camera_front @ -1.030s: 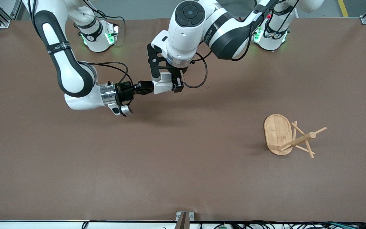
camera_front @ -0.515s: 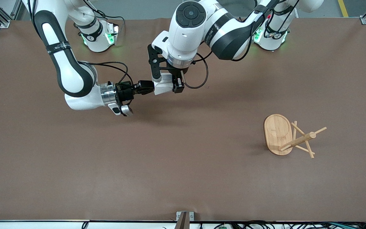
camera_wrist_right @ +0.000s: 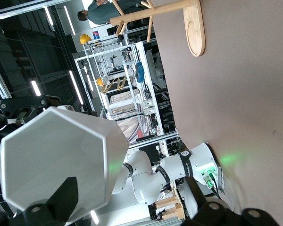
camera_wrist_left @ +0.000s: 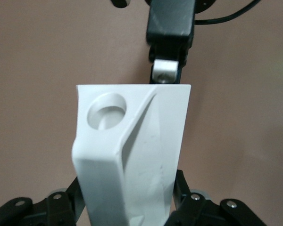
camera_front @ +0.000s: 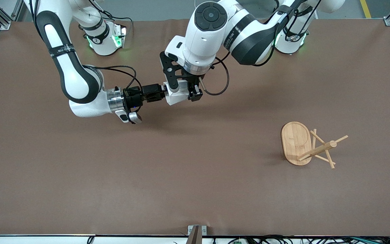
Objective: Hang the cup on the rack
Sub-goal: 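Open the right gripper and pull it back from the cup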
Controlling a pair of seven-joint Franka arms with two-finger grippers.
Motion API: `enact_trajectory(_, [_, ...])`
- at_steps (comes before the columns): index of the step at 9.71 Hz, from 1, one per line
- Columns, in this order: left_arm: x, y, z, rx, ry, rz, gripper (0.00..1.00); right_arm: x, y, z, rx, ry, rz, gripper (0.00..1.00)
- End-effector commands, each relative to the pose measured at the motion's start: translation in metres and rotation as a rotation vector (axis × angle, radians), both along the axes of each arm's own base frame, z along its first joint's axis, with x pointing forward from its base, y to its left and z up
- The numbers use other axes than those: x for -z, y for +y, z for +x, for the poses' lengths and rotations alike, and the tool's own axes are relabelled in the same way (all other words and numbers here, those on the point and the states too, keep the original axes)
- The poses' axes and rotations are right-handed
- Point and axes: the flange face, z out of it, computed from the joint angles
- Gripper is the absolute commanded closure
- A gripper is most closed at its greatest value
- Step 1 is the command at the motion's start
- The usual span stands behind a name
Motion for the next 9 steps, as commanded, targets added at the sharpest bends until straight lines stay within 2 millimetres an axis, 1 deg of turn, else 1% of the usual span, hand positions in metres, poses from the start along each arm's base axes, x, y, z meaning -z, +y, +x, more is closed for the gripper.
enact_trajectory(1, [0.008, 0.018, 0.016, -0.095, 0.015, 0.043, 0.98, -0.026, -0.015, 0.0, 0.02, 0.024, 0.017, 0.0])
enact_trajectory(2, [0.008, 0.022, 0.019, -0.1, 0.014, 0.044, 0.98, -0.039, -0.029, 0.014, 0.031, 0.044, 0.017, 0.0])
enact_trajectory(3, [0.005, 0.031, 0.027, -0.117, 0.01, 0.044, 0.98, -0.045, -0.049, 0.027, 0.035, 0.029, -0.019, 0.0])
enact_trajectory(5, [0.007, 0.036, 0.029, -0.121, 0.02, 0.062, 0.98, -0.056, -0.1, 0.049, 0.035, -0.008, -0.142, 0.0])
enact_trajectory(6, [0.007, 0.042, 0.033, -0.134, 0.017, 0.074, 0.98, -0.061, -0.129, 0.058, 0.047, -0.01, -0.213, 0.0])
enact_trajectory(7, [0.006, 0.057, 0.044, -0.193, 0.032, 0.085, 0.98, -0.068, -0.161, 0.068, 0.044, -0.031, -0.317, 0.0])
enact_trajectory(8, [0.003, 0.065, 0.049, -0.254, 0.038, 0.091, 0.98, -0.077, -0.191, 0.077, 0.041, -0.053, -0.43, 0.0])
enact_trajectory(9, [-0.002, 0.087, 0.064, -0.325, 0.034, 0.095, 0.97, -0.094, -0.221, 0.086, 0.032, -0.079, -0.574, 0.0])
